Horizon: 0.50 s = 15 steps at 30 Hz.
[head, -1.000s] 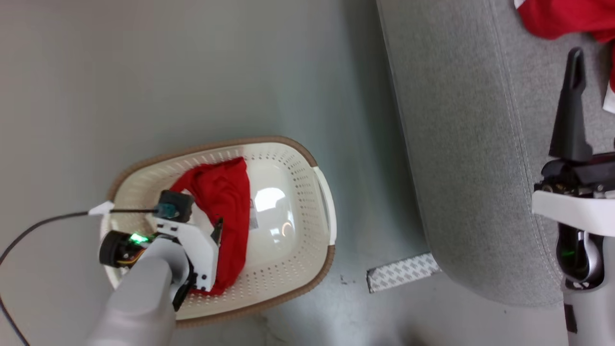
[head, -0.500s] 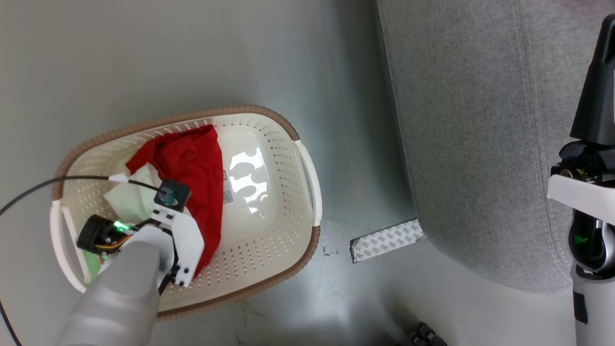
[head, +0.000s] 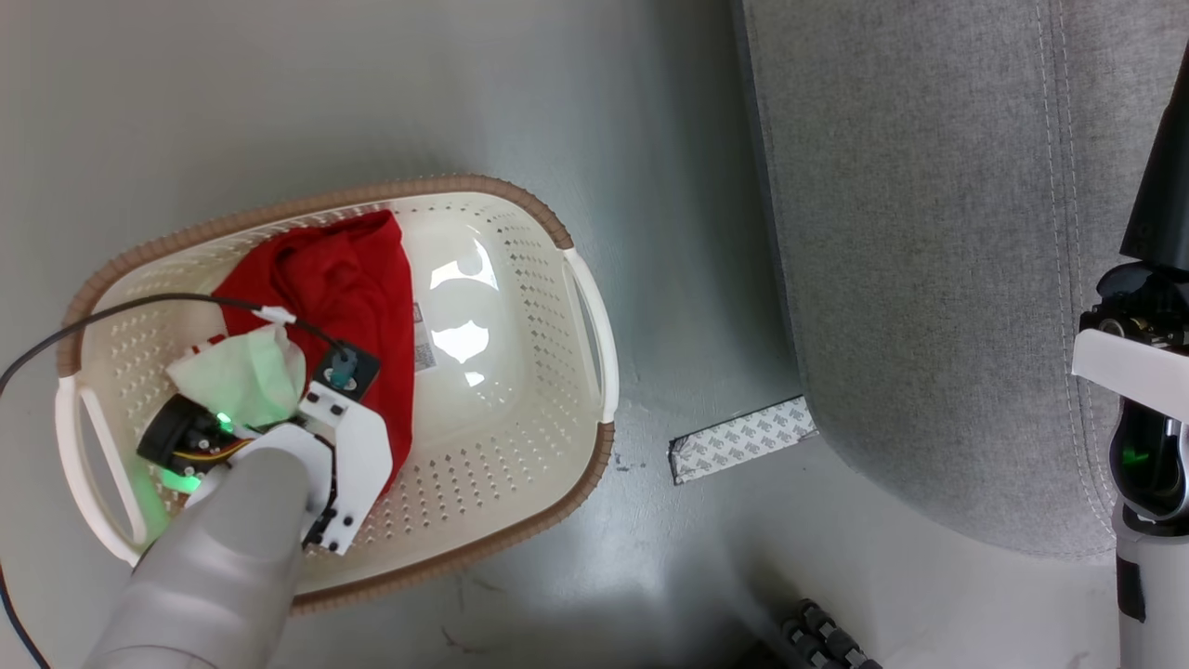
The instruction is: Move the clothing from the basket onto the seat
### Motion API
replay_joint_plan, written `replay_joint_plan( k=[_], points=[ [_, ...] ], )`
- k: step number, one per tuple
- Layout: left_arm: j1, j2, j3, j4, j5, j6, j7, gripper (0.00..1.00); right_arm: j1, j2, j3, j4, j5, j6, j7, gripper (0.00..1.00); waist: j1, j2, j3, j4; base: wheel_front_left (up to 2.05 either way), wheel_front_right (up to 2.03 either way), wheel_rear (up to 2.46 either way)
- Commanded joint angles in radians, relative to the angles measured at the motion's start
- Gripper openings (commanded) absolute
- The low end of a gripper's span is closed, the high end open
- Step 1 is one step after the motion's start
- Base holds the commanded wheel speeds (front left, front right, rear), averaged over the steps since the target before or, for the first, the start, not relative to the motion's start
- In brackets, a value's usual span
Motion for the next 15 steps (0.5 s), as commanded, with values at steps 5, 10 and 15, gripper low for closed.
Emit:
replay_joint_plan(
  k=[5, 10, 15],
  points=[
    [-0.007, 0.001, -0.012, 0.005, -0.012, -0.011, 0.046, 0.0, -0.014, 0.003, -0.004, 0.0, -0.002, -0.002, -0.003, 1.0, -0.0001, 0.0, 0.0, 0.003, 0.0, 0.0, 0.0],
    [-0.019, -0.009, -0.015, 0.005, -0.029, -0.011, 0.007, 0.0, -0.016, 0.003, -0.008, 0.004, -0.009, -0.002, -0.003, 1.0, -0.0001, 0.0, -0.009, 0.012, 0.0, 0.0, 0.0],
    [-0.007, -0.022, -0.017, 0.005, -0.043, -0.011, -0.015, 0.0, -0.013, 0.003, -0.004, 0.009, -0.015, -0.002, -0.003, 1.0, -0.0001, 0.0, -0.038, 0.017, 0.0, 0.0, 0.0]
  ],
)
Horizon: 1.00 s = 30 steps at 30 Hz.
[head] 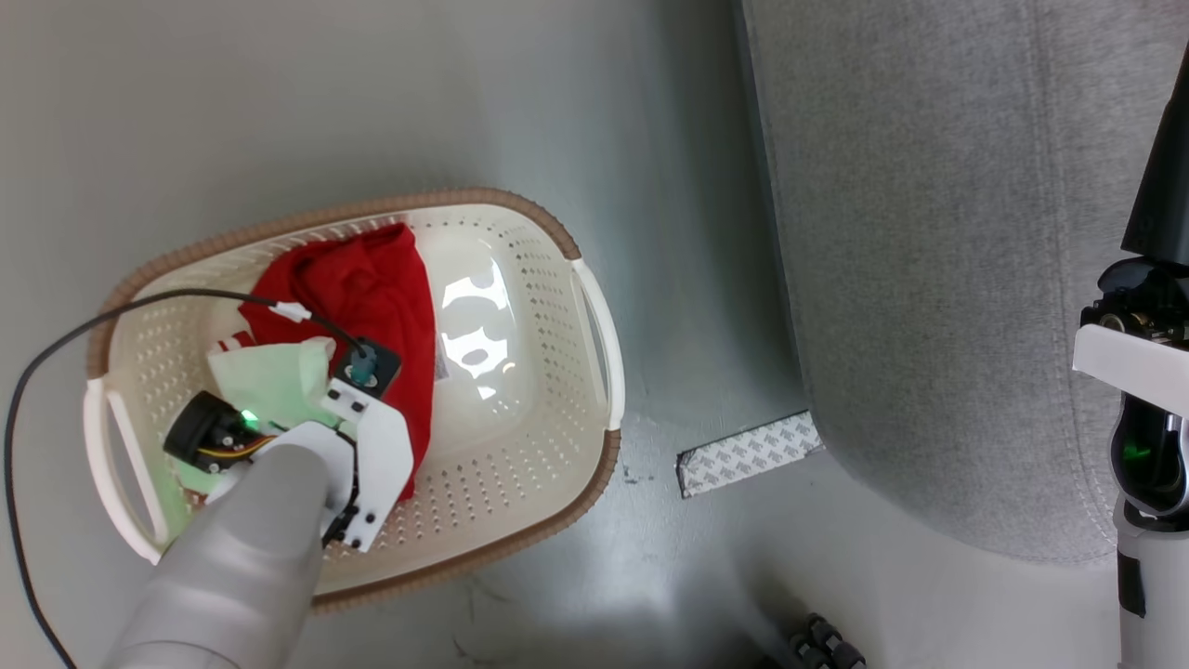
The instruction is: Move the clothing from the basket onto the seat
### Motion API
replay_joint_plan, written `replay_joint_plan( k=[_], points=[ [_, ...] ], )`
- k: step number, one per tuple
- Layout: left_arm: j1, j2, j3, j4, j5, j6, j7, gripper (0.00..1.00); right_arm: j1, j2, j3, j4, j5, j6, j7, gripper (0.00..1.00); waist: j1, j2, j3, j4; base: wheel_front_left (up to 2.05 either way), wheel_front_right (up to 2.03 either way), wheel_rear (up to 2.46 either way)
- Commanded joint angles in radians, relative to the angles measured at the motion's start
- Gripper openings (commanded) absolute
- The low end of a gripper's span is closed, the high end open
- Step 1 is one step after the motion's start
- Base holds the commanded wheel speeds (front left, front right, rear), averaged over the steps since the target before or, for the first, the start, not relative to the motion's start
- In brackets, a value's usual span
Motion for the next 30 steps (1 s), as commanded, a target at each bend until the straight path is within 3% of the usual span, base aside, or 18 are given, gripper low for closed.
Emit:
replay_joint_plan(
  k=[1, 9, 21, 26, 30],
  points=[
    [0.006, 0.0, 0.001, 0.003, -0.007, 0.002, -0.009, 0.0, -0.003, 0.002, -0.002, 0.005, -0.006, -0.002, -0.003, 1.0, 0.0, 0.0, -0.012, 0.002, 0.0, 0.0, 0.0],
    [0.031, -0.025, -0.013, 0.002, -0.019, 0.001, -0.081, 0.0, 0.028, 0.002, -0.014, 0.018, -0.027, -0.002, -0.003, 1.0, 0.0, 0.0, -0.101, 0.017, 0.0, 0.0, 0.0],
    [0.094, -0.104, -0.015, -0.017, -0.104, -0.008, -0.257, 0.0, 0.094, -0.018, -0.025, 0.077, -0.067, -0.002, -0.003, 1.0, 0.0, 0.0, -0.354, 0.089, 0.0, 0.0, 0.0],
    [0.127, -0.116, -0.053, -0.046, -0.129, -0.007, -0.33, 0.0, 0.128, -0.045, -0.028, 0.105, -0.064, -0.002, -0.002, 1.0, 0.0, 0.0, -0.47, 0.132, 0.0, 0.0, 0.0],
    [0.174, -0.119, -0.104, -0.121, -0.208, -0.007, -0.37, 0.0, 0.161, -0.062, -0.025, 0.129, -0.059, -0.002, -0.003, 1.0, 0.0, 0.0, -0.559, 0.162, 0.0, 0.0, 0.0]
  ],
)
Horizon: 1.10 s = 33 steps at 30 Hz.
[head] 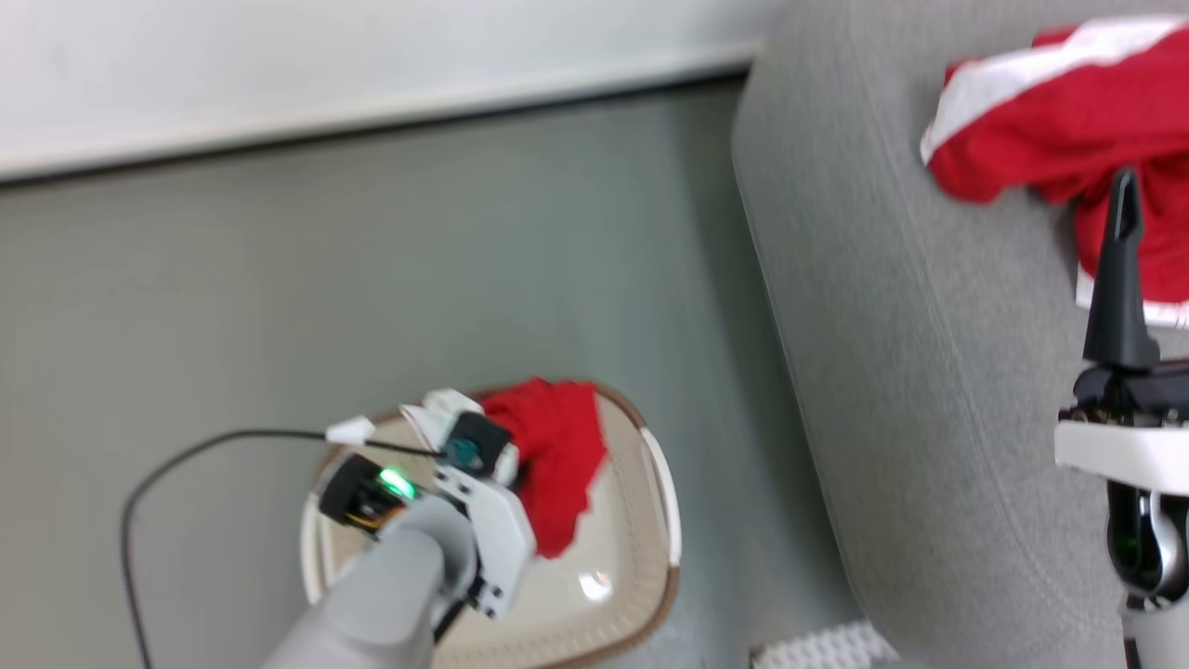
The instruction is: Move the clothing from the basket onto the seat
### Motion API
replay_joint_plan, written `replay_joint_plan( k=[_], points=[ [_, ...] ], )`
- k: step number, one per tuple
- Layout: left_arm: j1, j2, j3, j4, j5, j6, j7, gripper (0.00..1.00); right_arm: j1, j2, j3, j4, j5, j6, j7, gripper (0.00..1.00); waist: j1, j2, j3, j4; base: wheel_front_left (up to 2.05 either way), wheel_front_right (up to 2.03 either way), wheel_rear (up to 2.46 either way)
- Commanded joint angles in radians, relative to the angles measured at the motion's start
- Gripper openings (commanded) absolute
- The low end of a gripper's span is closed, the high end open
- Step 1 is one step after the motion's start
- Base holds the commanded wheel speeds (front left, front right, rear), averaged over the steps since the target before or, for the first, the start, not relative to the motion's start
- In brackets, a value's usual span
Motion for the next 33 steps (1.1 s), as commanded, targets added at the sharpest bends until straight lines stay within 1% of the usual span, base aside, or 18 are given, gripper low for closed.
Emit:
replay_joint_plan(
  k=[1, 4, 7, 11, 16, 18, 25, 33],
  points=[
    [0.029, 0.001, -0.023, -0.029, -0.033, 0.002, -0.01, 0.0, 0.026, -0.015, -0.001, 0.012, 0.005, -0.002, -0.003, 1.0, 0.0003, -0.0001, -0.104, 0.055, 0.0, 0.0, 0.0],
    [0.045, 0.002, -0.065, -0.073, -0.079, 0.002, -0.03, 0.0, 0.055, -0.022, -0.002, 0.027, 0.008, -0.002, -0.003, 1.0, 0.0003, -0.0001, -0.164, 0.08, 0.0, 0.0, 0.0],
    [0.061, 0.002, -0.085, -0.101, -0.124, 0.001, -0.054, 0.0, 0.082, -0.031, -0.002, 0.046, 0.018, -0.002, -0.003, 1.0, 0.0003, -0.0001, -0.214, 0.103, 0.0, 0.0, 0.0],
    [0.06, 0.001, -0.09, -0.136, -0.172, 0.001, -0.08, 0.0, 0.118, -0.036, 0.009, 0.064, 0.025, -0.002, -0.003, 1.0, 0.0003, -0.0001, -0.268, 0.125, 0.0, 0.0, 0.0],
    [0.042, 0.001, -0.079, -0.181, -0.192, 0.007, -0.111, 0.0, 0.156, -0.035, 0.018, 0.087, 0.033, -0.002, -0.003, 1.0, 0.0003, -0.0001, -0.323, 0.141, 0.0, 0.0, 0.0],
    [0.032, 0.002, -0.073, -0.209, -0.191, 0.018, -0.117, 0.0, 0.173, -0.03, 0.023, 0.096, 0.037, -0.002, -0.002, 1.0, 0.0003, -0.0001, -0.342, 0.147, 0.0, 0.0, 0.0],
    [0.012, 0.03, -0.037, -0.337, -0.219, 0.041, -0.125, 0.0, 0.211, -0.02, 0.085, 0.13, 0.05, -0.002, -0.003, 1.0, 0.0003, -0.0001, -0.398, 0.15, 0.0, 0.0, 0.0],
    [0.02, 0.089, 0.002, -0.542, -0.245, 0.085, -0.062, 0.0, 0.228, -0.021, 0.18, 0.156, 0.068, -0.002, -0.002, 1.0, 0.0003, -0.0001, -0.428, 0.144, 0.0, 0.0, 0.0]
  ],
)
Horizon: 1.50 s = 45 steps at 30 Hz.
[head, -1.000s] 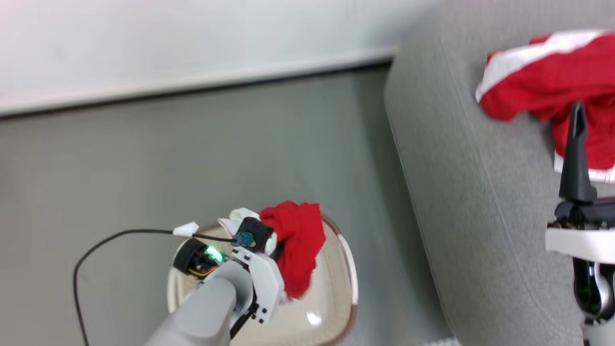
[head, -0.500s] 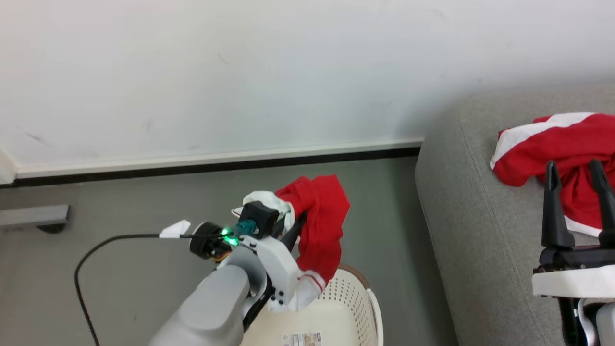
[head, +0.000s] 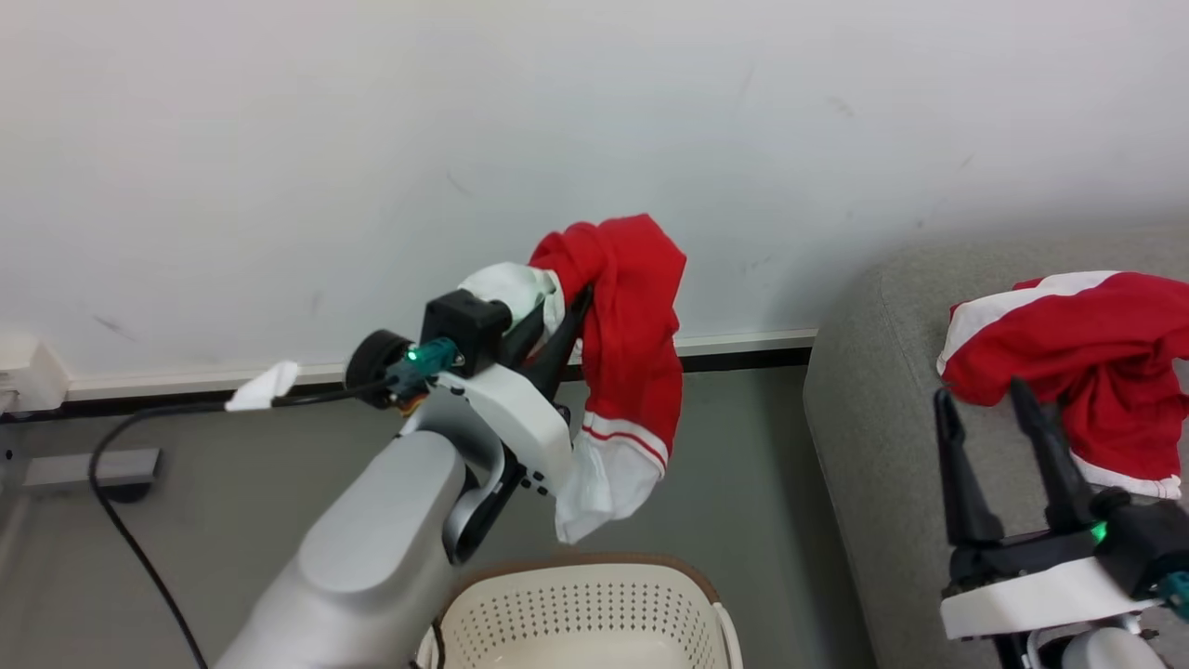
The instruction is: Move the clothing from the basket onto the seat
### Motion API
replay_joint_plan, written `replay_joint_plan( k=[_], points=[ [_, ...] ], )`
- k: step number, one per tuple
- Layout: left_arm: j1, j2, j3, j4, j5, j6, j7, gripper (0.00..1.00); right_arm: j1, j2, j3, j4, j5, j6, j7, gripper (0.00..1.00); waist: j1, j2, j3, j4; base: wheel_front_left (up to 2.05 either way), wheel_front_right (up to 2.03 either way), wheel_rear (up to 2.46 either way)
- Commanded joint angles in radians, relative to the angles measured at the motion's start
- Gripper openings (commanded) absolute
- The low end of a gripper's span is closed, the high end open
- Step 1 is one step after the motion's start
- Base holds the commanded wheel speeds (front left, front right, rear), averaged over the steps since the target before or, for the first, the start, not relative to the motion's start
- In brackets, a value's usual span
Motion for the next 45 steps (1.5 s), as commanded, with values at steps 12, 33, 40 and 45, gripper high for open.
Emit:
replay_joint_plan(
  k=[12, 33, 40, 45],
  points=[
    [0.074, 0.079, 0.014, -0.277, -0.02, 0.071, 0.109, 0.0, 0.009, 0.01, 0.086, 0.014, 0.026, -0.002, -0.003, 1.0, 0.0001, -0.0001, 0.019, -0.001, 0.0, 0.0, 0.0],
    [0.118, 0.066, -0.06, -0.404, -0.025, 0.05, 0.14, 0.0, -0.084, -0.041, 0.335, 0.124, 0.086, -0.002, -0.003, 1.0, 0.0001, -0.0001, 0.02, 0.023, 0.0, 0.0, 0.0],
    [0.13, 0.033, -0.112, -0.417, -0.026, 0.021, 0.135, 0.0, -0.167, -0.051, 0.412, 0.238, 0.118, -0.002, -0.003, 1.0, 0.0001, -0.0001, 0.01, 0.064, 0.0, 0.0, 0.0],
    [0.139, 0.008, -0.152, -0.411, -0.032, 0.001, 0.132, 0.0, -0.22, -0.06, 0.478, 0.334, 0.166, -0.002, -0.002, 1.0, 0.0001, -0.0001, 0.0, 0.107, 0.0, 0.0, 0.0]
  ],
)
